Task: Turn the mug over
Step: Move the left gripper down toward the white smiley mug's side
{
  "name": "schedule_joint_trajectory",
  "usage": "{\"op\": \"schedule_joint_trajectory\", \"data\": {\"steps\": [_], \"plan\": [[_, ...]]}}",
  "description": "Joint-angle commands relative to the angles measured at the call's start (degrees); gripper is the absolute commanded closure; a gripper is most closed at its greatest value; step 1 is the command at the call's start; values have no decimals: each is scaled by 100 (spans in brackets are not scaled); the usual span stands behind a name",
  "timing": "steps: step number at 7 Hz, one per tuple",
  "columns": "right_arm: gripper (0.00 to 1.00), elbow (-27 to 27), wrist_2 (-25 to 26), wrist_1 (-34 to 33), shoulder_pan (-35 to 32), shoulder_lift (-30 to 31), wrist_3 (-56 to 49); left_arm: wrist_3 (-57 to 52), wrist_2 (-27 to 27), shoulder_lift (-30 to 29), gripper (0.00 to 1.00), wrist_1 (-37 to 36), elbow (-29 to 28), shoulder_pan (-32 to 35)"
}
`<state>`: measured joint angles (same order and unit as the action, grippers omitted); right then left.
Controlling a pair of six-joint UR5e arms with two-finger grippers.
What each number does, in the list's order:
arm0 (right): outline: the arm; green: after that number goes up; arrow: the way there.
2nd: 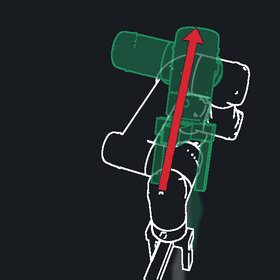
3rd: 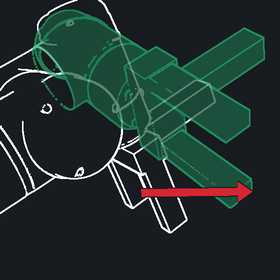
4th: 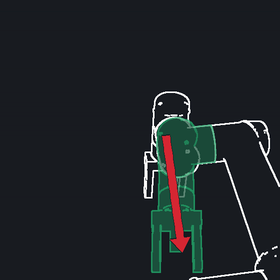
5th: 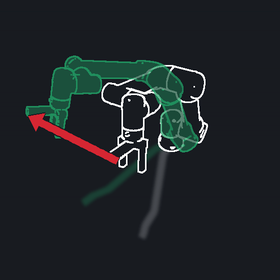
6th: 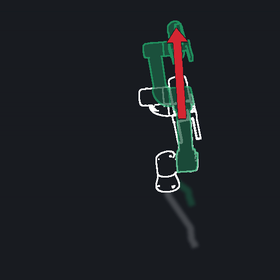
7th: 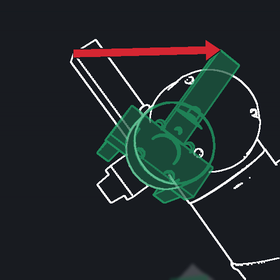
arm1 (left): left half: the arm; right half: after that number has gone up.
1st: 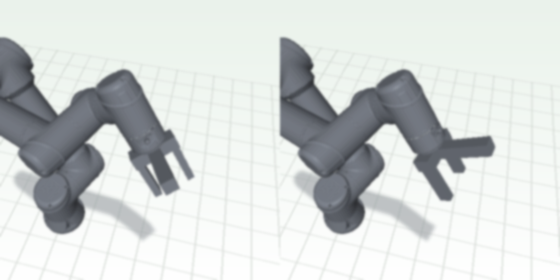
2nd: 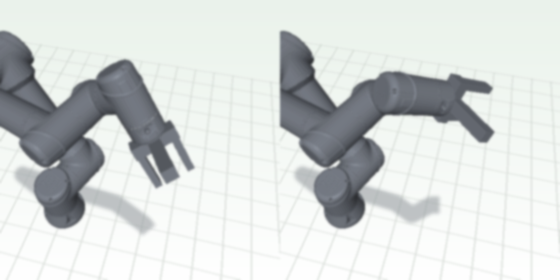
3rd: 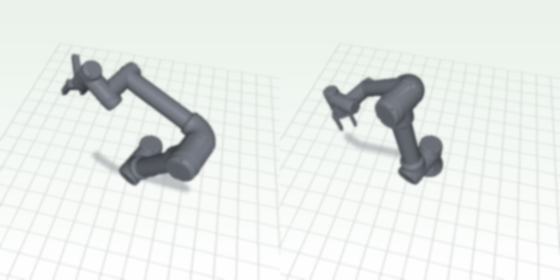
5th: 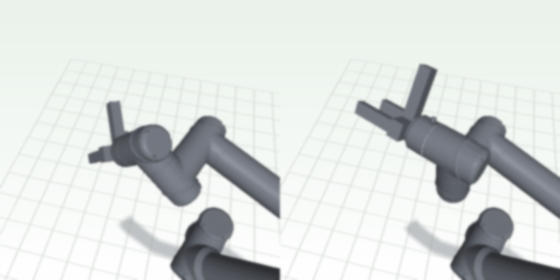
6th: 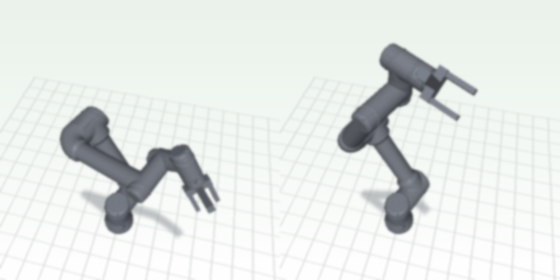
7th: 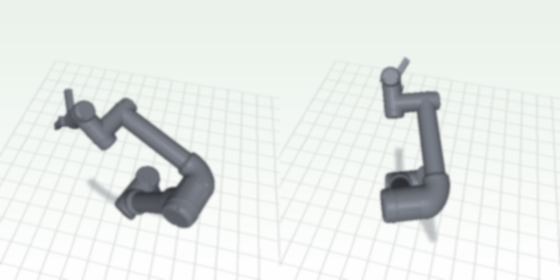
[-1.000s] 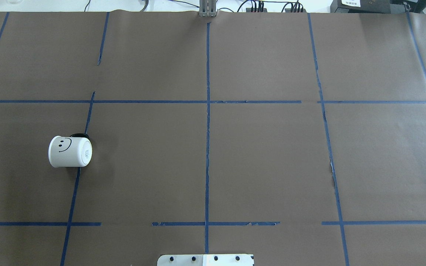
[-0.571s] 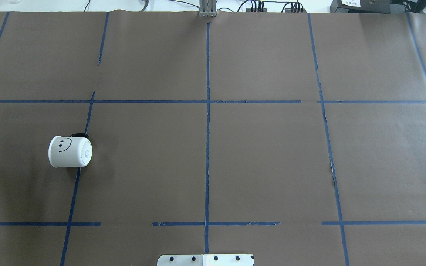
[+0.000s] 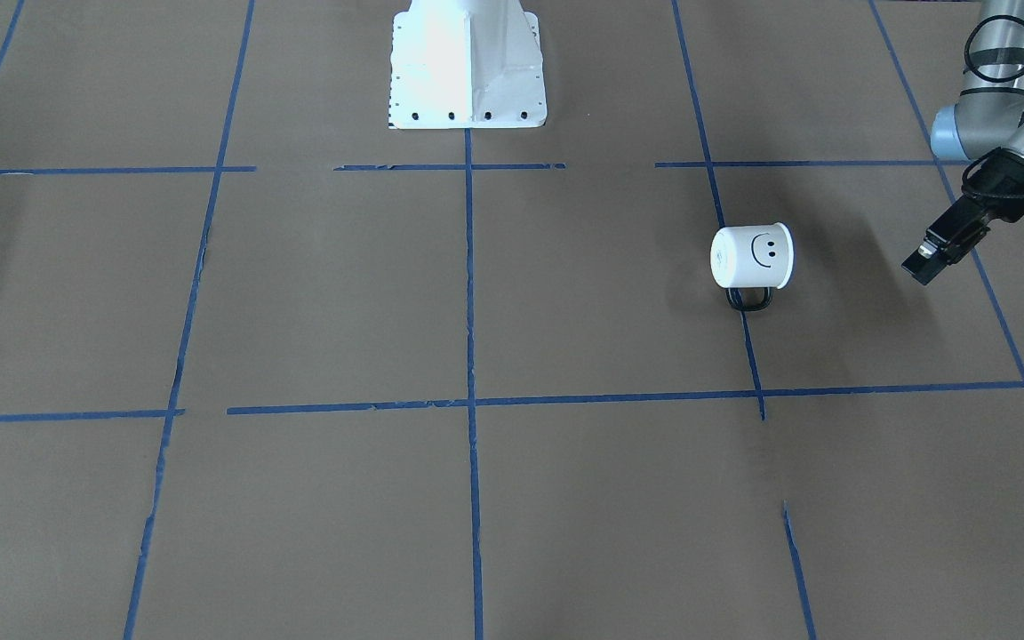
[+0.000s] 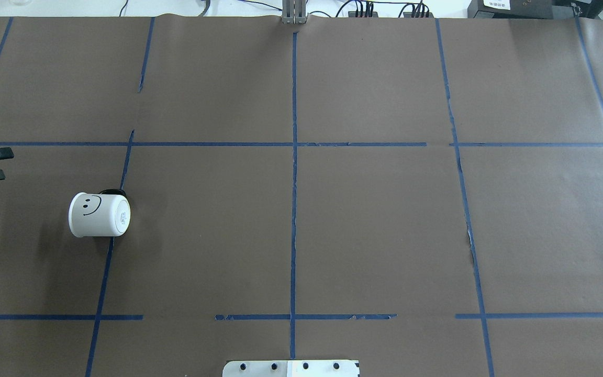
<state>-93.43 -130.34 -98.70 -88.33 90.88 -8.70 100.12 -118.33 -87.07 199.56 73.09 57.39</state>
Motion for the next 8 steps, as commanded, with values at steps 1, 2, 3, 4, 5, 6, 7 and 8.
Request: {"op": "schedule_joint_trajectory", "data": {"steps": [1,2,3,4,5,6,7,8], "plan": [[0,0,0,-8,0,0,0,734,-50,-448,0,1319,-618,-236],[0,0,0,0,0,0,0,911,-15,-608,0,1436,-681,-376],[0,0,0,-8,0,0,0,931,281,-618,1,1933,-821,-647],[0,0,0,0,0,0,0,1079,719,-662,2,2242,-936,-1041],[0,0,0,0,0,0,0,1150,1054,-741,3,2567,-1102,-1202],[0,0,0,0,0,0,0,1290,1466,-750,3,2832,-1191,-1638],[0,0,0,0,0,0,0,1300,1479,-750,3,2834,-1192,-1712],[0,0,0,-8,0,0,0,1300,1488,-768,3,2834,-1270,-1800]]}}
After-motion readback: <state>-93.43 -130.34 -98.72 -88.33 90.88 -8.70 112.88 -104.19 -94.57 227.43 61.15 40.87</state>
